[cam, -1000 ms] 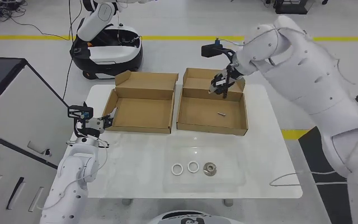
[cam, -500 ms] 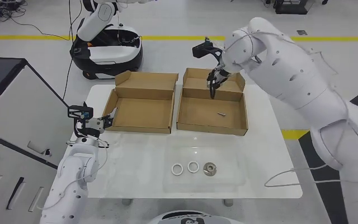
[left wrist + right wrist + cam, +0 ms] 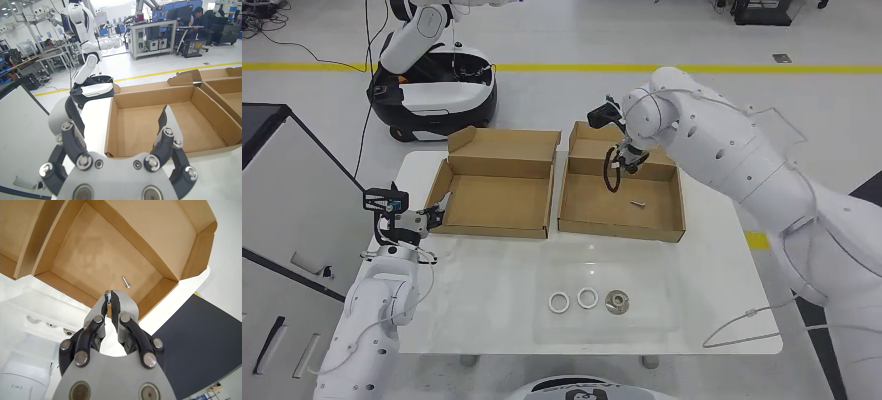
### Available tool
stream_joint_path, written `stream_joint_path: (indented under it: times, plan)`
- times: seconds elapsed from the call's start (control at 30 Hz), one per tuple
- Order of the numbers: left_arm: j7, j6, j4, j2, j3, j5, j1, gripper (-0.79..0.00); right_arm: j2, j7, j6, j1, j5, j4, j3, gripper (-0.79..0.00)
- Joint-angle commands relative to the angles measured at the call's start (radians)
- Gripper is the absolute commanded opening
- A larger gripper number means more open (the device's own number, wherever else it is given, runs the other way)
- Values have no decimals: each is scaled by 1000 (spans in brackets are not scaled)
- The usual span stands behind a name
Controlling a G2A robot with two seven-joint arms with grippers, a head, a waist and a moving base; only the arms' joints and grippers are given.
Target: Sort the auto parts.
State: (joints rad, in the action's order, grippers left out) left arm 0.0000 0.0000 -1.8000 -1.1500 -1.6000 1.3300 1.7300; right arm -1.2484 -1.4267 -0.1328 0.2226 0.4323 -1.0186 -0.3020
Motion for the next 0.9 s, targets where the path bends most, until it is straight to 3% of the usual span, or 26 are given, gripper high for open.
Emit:
stream_joint_path:
  times: [0.0, 0.87]
  plan:
    - [0, 0, 0, 0, 0, 0, 0, 0, -6, 3, -1, 10, 2, 14, 3, -785]
    - [0, 0, 0, 0, 0, 0, 0, 0, -45, 108, -88, 127, 54, 163, -38, -785]
